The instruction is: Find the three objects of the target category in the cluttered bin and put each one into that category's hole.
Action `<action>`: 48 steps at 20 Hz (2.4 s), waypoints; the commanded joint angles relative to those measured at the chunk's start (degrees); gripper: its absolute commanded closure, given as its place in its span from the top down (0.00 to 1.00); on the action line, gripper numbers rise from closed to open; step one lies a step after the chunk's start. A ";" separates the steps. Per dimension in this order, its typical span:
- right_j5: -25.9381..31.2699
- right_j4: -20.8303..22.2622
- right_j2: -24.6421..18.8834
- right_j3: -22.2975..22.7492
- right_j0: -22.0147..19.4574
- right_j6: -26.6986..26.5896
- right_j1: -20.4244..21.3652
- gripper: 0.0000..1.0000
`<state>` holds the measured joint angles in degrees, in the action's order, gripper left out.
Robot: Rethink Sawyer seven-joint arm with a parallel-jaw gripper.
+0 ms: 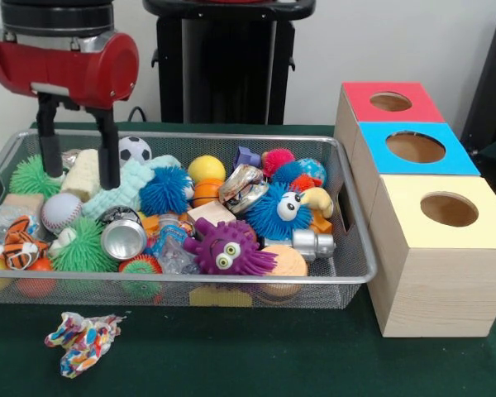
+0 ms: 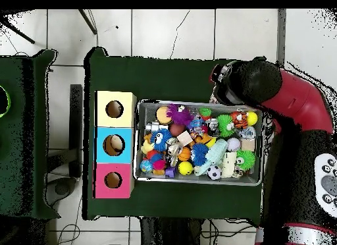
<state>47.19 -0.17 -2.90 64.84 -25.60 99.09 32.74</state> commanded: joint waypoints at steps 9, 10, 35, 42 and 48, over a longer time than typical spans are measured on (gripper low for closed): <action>-0.06 0.41 -3.89 -4.62 -1.89 1.69 -8.66 1.00; -0.59 0.36 -3.97 -4.61 -1.97 1.76 -9.03 1.00; -5.07 -0.08 -4.39 -3.42 -2.80 2.66 -12.93 1.00; -5.82 -0.31 -4.90 -5.40 -2.41 3.12 -14.90 1.00; -5.74 0.02 -3.23 -2.24 -1.62 4.07 -11.00 1.00</action>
<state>43.43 -0.16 -3.14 58.68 -27.34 99.09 19.81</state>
